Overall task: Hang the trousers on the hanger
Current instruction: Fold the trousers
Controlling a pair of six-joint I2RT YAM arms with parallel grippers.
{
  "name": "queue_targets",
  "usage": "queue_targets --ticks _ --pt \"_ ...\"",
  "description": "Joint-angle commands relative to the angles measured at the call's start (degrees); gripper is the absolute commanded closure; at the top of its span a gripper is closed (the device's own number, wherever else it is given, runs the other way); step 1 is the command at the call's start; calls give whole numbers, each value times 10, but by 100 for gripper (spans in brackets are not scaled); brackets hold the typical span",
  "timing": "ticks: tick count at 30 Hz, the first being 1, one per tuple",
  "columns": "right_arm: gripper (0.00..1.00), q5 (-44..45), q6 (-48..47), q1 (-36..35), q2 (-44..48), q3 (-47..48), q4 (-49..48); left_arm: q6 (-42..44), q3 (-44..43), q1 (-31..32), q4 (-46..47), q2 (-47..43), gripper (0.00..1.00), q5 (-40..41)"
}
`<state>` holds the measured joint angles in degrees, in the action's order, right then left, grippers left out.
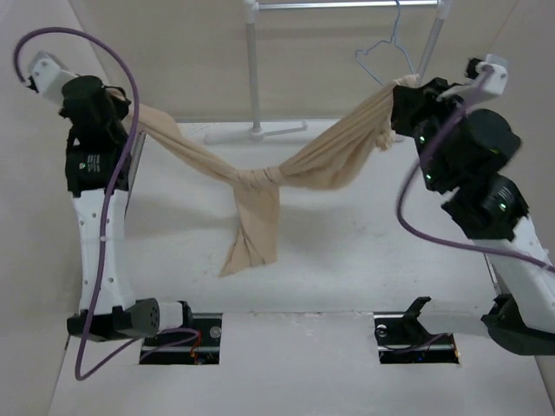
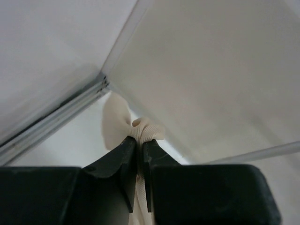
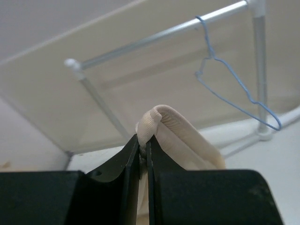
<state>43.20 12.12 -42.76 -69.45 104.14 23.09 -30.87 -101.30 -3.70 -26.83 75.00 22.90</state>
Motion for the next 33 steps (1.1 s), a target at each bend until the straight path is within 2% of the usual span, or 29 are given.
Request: queue_targets --ticks 1,5,7,9,12,13,14,17,18,19,20,22,25,28,31,33 --pt "98 10 -7 -81 110 64 -51 8 -86 -27 56 -100 93 26" --pt "97 72 -21 -181 165 4 -65 19 -94 -28 62 -121 93 42" --pt "97 88 -16 -170 190 -66 -77 38 -73 -25 54 -123 93 50" --pt "97 104 13 -127 218 -162 -78 41 32 -15 56 -158 93 59" --pt "97 95 124 -29 258 -321 -53 0 265 -13 58 -237 88 90" --pt "98 71 168 15 263 -369 -37 -15 338 -10 56 -254 84 95" --pt "98 35 213 62 265 -412 -18 -23 404 -10 51 -261 75 94" --pt "99 -168 336 243 247 -506 16 -22 505 -23 18 -258 34 74" --pt "99 -241 358 301 241 -532 12 -19 513 -34 17 -263 26 67" --pt "99 -298 367 349 238 -557 1 -16 512 -38 17 -267 23 59" --pt "99 -331 369 385 236 -579 -6 -15 502 -38 17 -269 22 53" --pt "98 -345 363 423 242 -602 -3 -14 480 -15 15 -259 22 44" --pt "97 -348 337 433 234 -608 3 -25 465 64 20 -225 28 44" --pt "97 -347 339 422 228 -606 4 -32 451 182 42 -142 35 49" --pt "96 -337 346 384 228 -604 7 -24 407 272 70 -8 33 25" --pt "96 -330 347 362 239 -605 7 -23 372 291 80 83 28 2"
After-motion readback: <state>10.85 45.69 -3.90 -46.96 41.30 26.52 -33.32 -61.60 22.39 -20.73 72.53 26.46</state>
